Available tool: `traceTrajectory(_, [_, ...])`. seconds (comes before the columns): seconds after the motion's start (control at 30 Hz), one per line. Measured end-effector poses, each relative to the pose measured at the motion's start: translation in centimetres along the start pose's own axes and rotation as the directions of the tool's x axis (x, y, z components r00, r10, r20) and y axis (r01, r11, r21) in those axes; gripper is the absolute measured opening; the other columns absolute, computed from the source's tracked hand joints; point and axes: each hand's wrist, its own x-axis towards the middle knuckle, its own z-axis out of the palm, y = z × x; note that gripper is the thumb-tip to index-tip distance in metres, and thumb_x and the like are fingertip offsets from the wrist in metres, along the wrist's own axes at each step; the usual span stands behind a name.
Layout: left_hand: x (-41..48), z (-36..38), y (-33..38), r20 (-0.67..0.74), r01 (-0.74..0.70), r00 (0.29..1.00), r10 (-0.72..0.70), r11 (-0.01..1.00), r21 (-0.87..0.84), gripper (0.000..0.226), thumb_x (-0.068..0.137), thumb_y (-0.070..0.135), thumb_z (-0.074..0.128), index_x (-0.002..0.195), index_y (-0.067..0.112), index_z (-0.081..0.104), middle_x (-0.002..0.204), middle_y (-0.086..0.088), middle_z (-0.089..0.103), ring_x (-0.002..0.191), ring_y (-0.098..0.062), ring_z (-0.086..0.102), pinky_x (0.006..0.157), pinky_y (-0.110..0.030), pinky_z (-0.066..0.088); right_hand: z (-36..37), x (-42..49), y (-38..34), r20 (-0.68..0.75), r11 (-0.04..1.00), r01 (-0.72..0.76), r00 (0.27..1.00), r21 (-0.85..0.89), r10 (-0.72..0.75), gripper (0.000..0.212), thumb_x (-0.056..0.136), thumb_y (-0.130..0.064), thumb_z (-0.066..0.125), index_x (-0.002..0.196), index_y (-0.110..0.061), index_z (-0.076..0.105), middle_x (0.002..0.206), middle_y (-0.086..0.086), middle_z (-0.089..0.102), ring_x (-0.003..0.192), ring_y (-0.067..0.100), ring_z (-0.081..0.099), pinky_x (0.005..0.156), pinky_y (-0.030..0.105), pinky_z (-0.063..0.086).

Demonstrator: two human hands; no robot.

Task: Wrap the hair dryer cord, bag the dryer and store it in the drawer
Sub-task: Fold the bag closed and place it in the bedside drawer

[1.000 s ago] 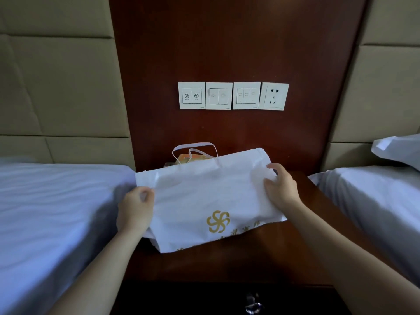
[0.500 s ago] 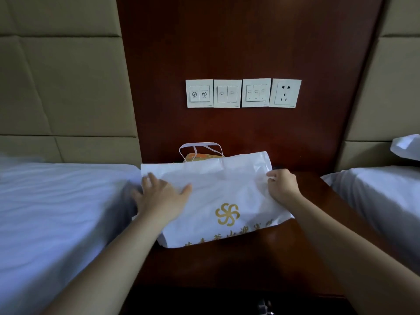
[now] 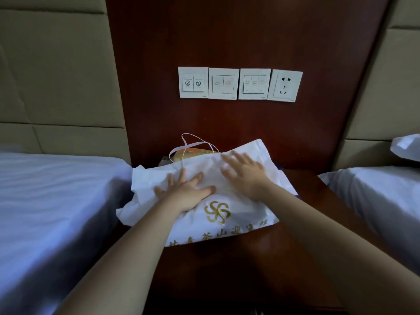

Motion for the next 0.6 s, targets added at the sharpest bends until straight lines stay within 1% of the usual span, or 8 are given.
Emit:
traceTrajectory(0.1, [0.7,0.5,-0.7,-0.010,-0.006,1.000,0.007,1.000,0.014,0.072,0.082,0.077,0.025,0.146,0.052,0.002,0.158,0.011,-0.021,0.145,-0.025,-0.020,0.110,-0.063,-0.003,0.9,0.7,-1.0,0.204,0.998,-0.037,0.979,0.059,0.024,0.056,0.091,-0.063,0.026,0.144,-0.049,0.016,0.159,-0.008,-0.004,0.146,0.023,-0.007,0.114,0.055,-0.002])
traceTrajectory(0.23, [1.1,0.6,-1.4,-0.060,0.041,0.997,-0.041,0.999,0.014,0.064,0.090,0.066,0.023,0.148,0.047,0.005,0.159,0.015,-0.015,0.145,-0.036,-0.014,0.113,-0.058,0.003,1.0,1.1,-1.0,0.340,0.994,-0.083,0.935,-0.065,0.101,0.064,0.084,-0.072,0.032,0.143,-0.050,0.019,0.158,-0.007,-0.014,0.145,0.035,-0.007,0.112,0.063,0.006])
traceTrajectory(0.3, [0.6,0.7,-1.5,-0.108,0.080,0.991,-0.080,0.997,0.001,0.061,0.092,0.058,0.025,0.149,0.042,0.010,0.160,0.017,-0.006,0.144,-0.041,-0.004,0.114,-0.054,0.010,1.0,0.9,-1.2,0.375,0.992,-0.106,0.919,-0.062,0.121,0.067,0.082,-0.072,0.036,0.143,-0.049,0.020,0.158,-0.006,-0.016,0.144,0.040,-0.007,0.112,0.062,0.009])
traceTrajectory(0.37, [-0.8,0.6,-1.3,-0.252,0.073,0.964,-0.082,0.996,-0.044,0.054,0.095,0.044,0.031,0.147,0.029,0.029,0.159,0.005,0.019,0.140,-0.038,0.021,0.110,-0.047,0.024,0.9,0.3,-1.5,0.396,0.992,-0.114,0.910,-0.050,0.125,0.067,0.084,-0.070,0.036,0.144,-0.045,0.021,0.159,-0.003,-0.014,0.144,0.041,-0.003,0.114,0.058,0.010])
traceTrajectory(0.43, [-2.9,0.7,-1.3,-0.524,-0.069,0.851,-0.047,0.978,-0.199,0.039,0.095,0.027,0.042,0.129,0.012,0.054,0.138,-0.009,0.052,0.123,-0.032,0.046,0.099,-0.040,0.036,0.8,-0.2,-1.6,0.410,0.993,-0.118,0.905,-0.012,0.112,0.066,0.087,-0.067,0.035,0.146,-0.040,0.022,0.160,0.001,-0.005,0.143,0.040,0.007,0.116,0.053,0.011])
traceTrajectory(0.5, [-5.9,1.0,-1.0,-0.740,-0.315,0.672,-0.028,0.894,-0.319,0.024,0.091,0.015,0.051,0.110,0.008,0.064,0.115,-0.009,0.065,0.109,-0.024,0.056,0.092,-0.031,0.040,0.8,-0.8,-1.6,0.413,0.992,-0.121,0.906,0.037,0.095,0.066,0.088,-0.065,0.037,0.146,-0.035,0.026,0.159,0.003,0.009,0.142,0.035,0.019,0.116,0.049,0.015])
traceTrajectory(0.53, [-7.8,1.3,-0.8,-0.786,-0.404,0.617,-0.046,0.838,-0.366,0.014,0.090,0.012,0.054,0.098,0.011,0.065,0.102,-0.006,0.067,0.098,-0.014,0.058,0.085,-0.020,0.041,0.7,-1.2,-1.7,0.410,0.991,-0.122,0.908,0.059,0.088,0.066,0.088,-0.063,0.039,0.145,-0.032,0.028,0.158,0.003,0.017,0.141,0.032,0.024,0.115,0.047,0.018])
traceTrajectory(0.6, [-11.2,2.3,-0.3,-0.776,-0.470,0.622,-0.103,0.743,-0.476,0.015,0.088,0.009,0.056,0.075,0.017,0.057,0.072,0.002,0.060,0.069,0.000,0.052,0.064,-0.008,0.037,0.7,-1.9,-1.9,0.409,0.987,-0.131,0.909,0.095,0.081,0.065,0.090,-0.059,0.040,0.145,-0.027,0.030,0.155,0.002,0.026,0.139,0.027,0.029,0.114,0.041,0.023])
